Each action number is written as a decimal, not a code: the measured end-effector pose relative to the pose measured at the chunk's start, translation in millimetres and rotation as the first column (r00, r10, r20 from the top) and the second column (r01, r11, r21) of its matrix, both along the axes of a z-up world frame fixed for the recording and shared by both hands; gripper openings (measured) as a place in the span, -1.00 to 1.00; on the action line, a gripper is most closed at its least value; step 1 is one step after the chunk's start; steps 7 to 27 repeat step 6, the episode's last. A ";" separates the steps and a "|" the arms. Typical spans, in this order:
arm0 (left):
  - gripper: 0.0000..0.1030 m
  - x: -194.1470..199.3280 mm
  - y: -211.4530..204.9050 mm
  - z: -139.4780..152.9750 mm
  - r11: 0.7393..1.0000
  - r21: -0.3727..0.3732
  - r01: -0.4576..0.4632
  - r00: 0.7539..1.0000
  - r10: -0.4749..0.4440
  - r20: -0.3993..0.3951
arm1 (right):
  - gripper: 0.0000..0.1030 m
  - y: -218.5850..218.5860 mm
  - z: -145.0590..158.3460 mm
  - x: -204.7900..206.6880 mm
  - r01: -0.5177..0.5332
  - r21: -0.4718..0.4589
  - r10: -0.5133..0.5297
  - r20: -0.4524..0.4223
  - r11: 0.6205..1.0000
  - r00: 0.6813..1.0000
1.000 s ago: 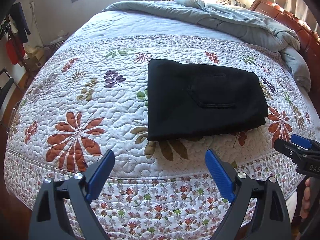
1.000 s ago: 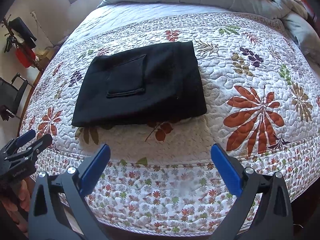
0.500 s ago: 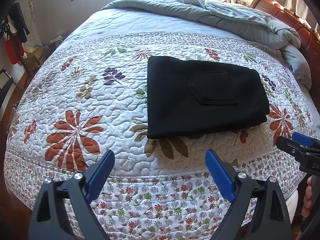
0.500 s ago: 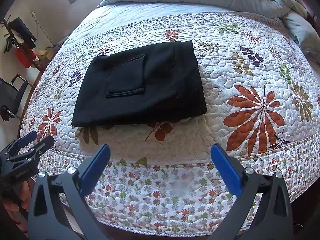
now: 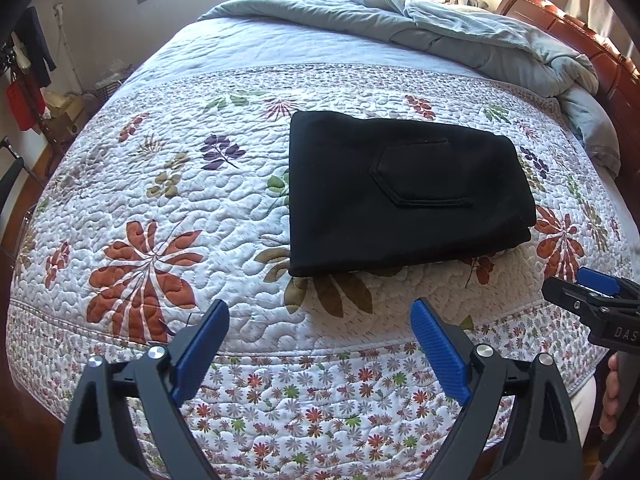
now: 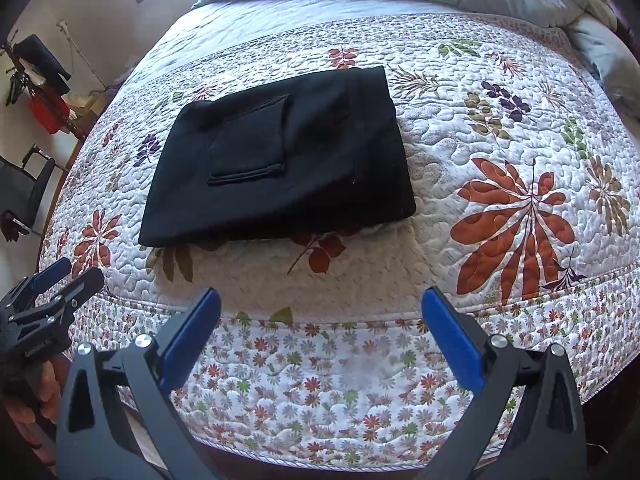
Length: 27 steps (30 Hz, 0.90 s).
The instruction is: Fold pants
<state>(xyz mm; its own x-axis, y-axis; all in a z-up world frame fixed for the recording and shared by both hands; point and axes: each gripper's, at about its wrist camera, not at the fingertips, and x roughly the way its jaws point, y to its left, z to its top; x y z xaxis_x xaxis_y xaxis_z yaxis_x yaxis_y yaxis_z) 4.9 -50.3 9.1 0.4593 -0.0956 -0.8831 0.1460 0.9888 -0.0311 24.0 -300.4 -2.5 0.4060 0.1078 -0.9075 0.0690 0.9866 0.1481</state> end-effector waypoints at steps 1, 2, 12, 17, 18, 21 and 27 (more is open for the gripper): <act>0.80 0.2 0.3 0.2 1.000 -0.001 -0.001 1.000 0.001 -0.003 | 0.94 -0.2 -0.1 0.0 0.000 0.000 0.000 0.000 1.000 1.000; 0.80 -0.1 0.2 0.2 1.000 -0.002 -0.003 1.000 0.003 -0.005 | 0.94 -0.7 -0.3 0.0 0.001 0.000 -0.001 0.000 1.000 1.000; 0.80 -0.6 0.1 1.7 1.000 0.004 0.001 1.000 -0.001 -0.001 | 0.94 -5.2 -2.6 -0.1 0.013 0.012 -0.013 -0.006 1.000 1.000; 0.80 -0.6 0.1 1.7 1.000 0.004 0.001 1.000 -0.001 -0.001 | 0.94 -5.2 -2.6 -0.1 0.013 0.012 -0.013 -0.006 1.000 1.000; 0.80 -0.6 0.1 1.7 1.000 0.004 0.001 1.000 -0.001 -0.001 | 0.94 -5.2 -2.6 -0.1 0.013 0.012 -0.013 -0.006 1.000 1.000; 0.80 -0.6 0.1 1.7 1.000 0.004 0.001 1.000 -0.001 -0.001 | 0.94 -5.2 -2.6 -0.1 0.013 0.012 -0.013 -0.006 1.000 1.000; 0.80 -0.6 0.1 1.7 1.000 0.004 0.001 1.000 -0.001 -0.001 | 0.94 -5.2 -2.6 -0.1 0.013 0.012 -0.013 -0.006 1.000 1.000</act>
